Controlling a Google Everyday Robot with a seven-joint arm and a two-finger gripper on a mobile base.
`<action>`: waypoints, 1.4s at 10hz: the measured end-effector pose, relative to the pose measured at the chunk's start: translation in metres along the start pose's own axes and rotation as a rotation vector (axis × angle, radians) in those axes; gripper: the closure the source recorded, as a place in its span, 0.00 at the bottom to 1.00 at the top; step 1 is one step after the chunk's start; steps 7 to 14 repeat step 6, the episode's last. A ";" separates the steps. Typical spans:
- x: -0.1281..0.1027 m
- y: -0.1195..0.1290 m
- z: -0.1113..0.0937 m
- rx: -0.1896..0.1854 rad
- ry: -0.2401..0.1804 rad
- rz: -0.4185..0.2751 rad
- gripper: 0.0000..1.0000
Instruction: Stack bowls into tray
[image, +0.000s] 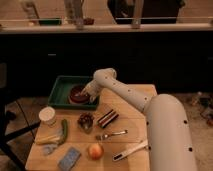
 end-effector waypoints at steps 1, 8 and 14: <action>0.000 0.000 0.000 0.001 0.000 -0.002 0.20; -0.005 -0.016 -0.032 0.039 0.022 -0.058 0.20; -0.005 -0.016 -0.032 0.039 0.022 -0.058 0.20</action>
